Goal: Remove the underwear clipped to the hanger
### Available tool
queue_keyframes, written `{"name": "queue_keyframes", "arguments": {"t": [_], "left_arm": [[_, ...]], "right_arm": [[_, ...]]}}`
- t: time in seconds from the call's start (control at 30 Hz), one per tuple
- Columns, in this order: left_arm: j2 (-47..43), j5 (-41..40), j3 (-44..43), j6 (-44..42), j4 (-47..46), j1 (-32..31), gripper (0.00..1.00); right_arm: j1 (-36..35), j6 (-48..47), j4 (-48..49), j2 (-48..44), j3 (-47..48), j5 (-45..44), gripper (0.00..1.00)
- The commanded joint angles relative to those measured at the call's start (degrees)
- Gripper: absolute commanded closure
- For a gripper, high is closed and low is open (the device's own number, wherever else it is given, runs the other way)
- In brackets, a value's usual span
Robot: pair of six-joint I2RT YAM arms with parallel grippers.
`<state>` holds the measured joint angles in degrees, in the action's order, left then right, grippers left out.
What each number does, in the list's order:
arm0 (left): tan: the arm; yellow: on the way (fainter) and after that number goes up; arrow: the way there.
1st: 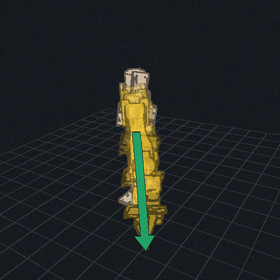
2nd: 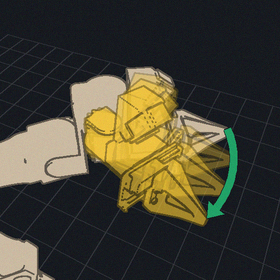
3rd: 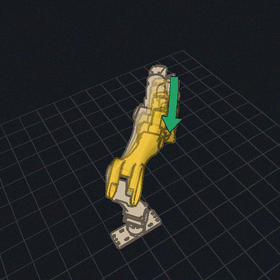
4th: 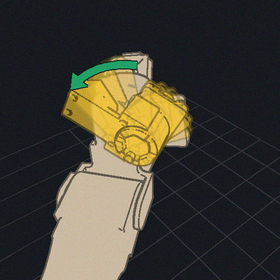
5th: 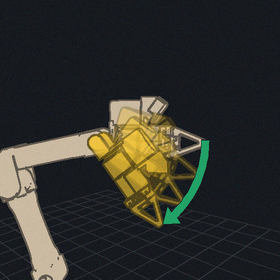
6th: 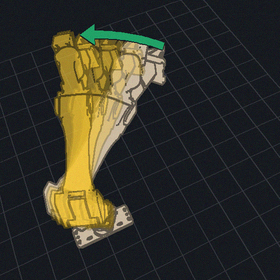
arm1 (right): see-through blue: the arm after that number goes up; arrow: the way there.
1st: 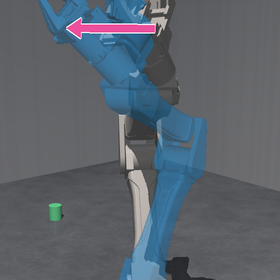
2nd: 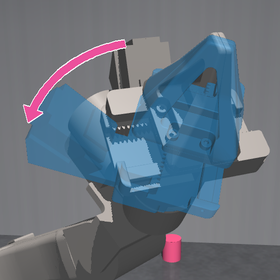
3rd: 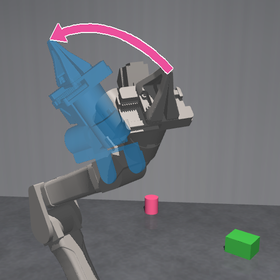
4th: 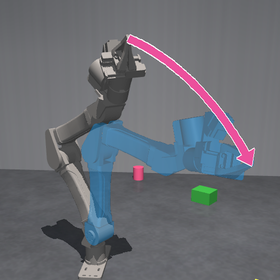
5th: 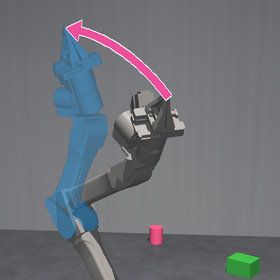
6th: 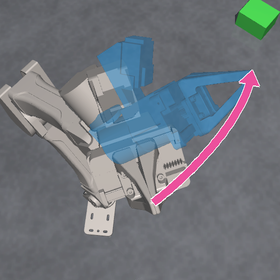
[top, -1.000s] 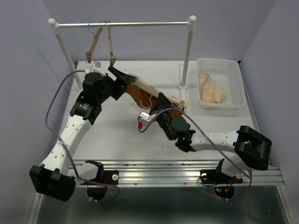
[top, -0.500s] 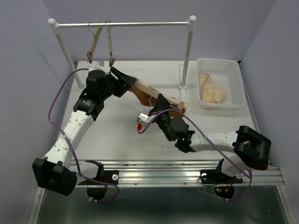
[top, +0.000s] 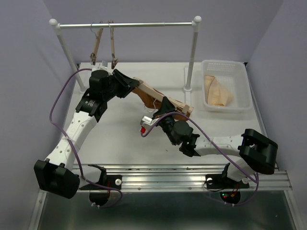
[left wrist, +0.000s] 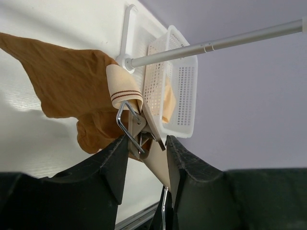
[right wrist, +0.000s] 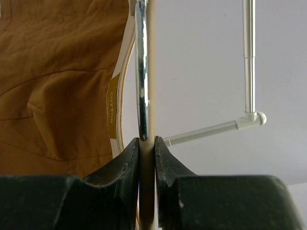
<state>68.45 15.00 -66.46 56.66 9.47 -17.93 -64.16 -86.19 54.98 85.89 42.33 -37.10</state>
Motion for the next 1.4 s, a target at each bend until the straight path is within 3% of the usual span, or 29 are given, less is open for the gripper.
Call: {"name": "queue_keyframes", "arguments": {"t": [0.0,0.23,0.33,0.5,0.57,0.6,0.73,0.9,1.1,1.37], "left_arm": [[-0.3,1.8,-2.6,-0.6,-2.7,-0.3,0.56],[-0.5,1.9,-2.3,-0.6,-3.1,-0.3,0.76],[-0.5,2.0,-2.1,-0.5,-2.9,-0.3,1.00],[-1.6,2.7,0.2,0.7,-5.8,-0.3,1.00],[-2.5,2.3,2.1,1.5,-7.4,-0.3,1.00],[-3.0,2.3,2.7,2.0,-8.3,-0.3,1.00],[-5.2,2.6,5.5,2.4,-12.8,-0.3,1.00],[-5.7,3.2,6.2,1.5,-13.6,-0.3,1.00],[-6.0,5.4,6.7,1.3,-15.4,-0.3,1.00],[-6.7,7.4,6.9,-0.3,-15.9,-0.9,1.00]], "right_arm": [[-0.4,-0.2,1.6,0.4,2.1,-0.3,0.99],[-0.4,0.8,0.0,0.9,2.7,-0.1,0.99],[-0.4,1.0,0.0,0.9,2.8,-0.3,0.99],[-0.4,2.9,0.6,0.8,3.5,-0.7,0.99],[-0.4,7.6,-0.6,0.2,4.7,-0.6,0.99],[-0.4,14.4,-2.1,-0.3,5.2,-0.3,0.99],[-0.4,32.7,-19.3,-6.1,8.2,4.7,0.99],[-0.4,43.7,-29.7,-13.0,7.9,14.3,0.99],[-0.4,45.1,-34.2,-15.2,8.0,15.2,0.99],[-0.4,42.9,-35.2,-10.2,10.1,12.3,0.99]]}}
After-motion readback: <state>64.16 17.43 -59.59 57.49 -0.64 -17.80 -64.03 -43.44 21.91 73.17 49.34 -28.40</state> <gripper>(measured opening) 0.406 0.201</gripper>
